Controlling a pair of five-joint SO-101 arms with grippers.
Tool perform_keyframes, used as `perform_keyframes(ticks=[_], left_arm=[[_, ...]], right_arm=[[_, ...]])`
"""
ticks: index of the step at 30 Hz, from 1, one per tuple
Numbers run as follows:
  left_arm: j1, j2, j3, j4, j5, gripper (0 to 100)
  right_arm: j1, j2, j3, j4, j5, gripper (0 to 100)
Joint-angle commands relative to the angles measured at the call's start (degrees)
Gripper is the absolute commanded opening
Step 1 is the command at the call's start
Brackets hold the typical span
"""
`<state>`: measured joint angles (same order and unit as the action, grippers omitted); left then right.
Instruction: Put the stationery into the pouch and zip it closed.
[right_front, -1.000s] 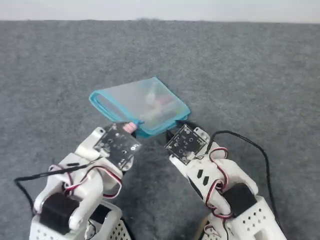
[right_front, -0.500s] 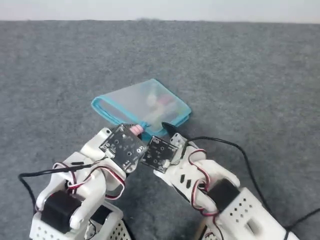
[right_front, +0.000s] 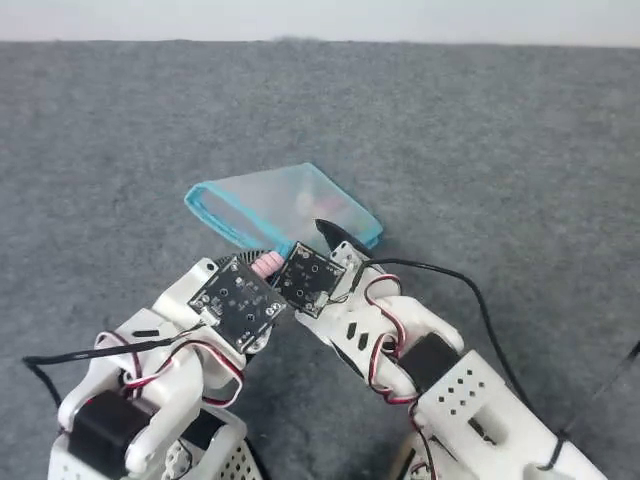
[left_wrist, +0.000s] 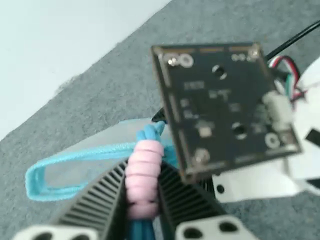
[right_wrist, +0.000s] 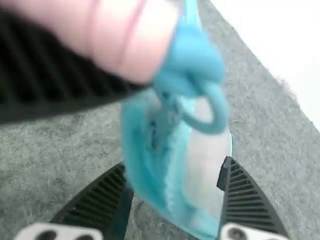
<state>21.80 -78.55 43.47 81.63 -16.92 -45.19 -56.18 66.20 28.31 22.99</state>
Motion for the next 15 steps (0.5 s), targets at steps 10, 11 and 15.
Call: perform_keyframes(ticks=[10, 11, 15], left_arm=[[-0.62, 0.97, 3.38, -0.53, 0.7, 1], [-0.88, 0.97, 4.44, -1.05, 0.7, 1], [-1.05, 0.97, 7.6, -3.34, -1.32, 1]], right_arm=[[0.48, -4.53, -6.24, -0.4, 0.88, 1.7], [0.48, -4.53, -6.42, 0.75, 0.97, 0.1], [0.57, -4.7, -6.33, 6.02, 2.11, 0.7]])
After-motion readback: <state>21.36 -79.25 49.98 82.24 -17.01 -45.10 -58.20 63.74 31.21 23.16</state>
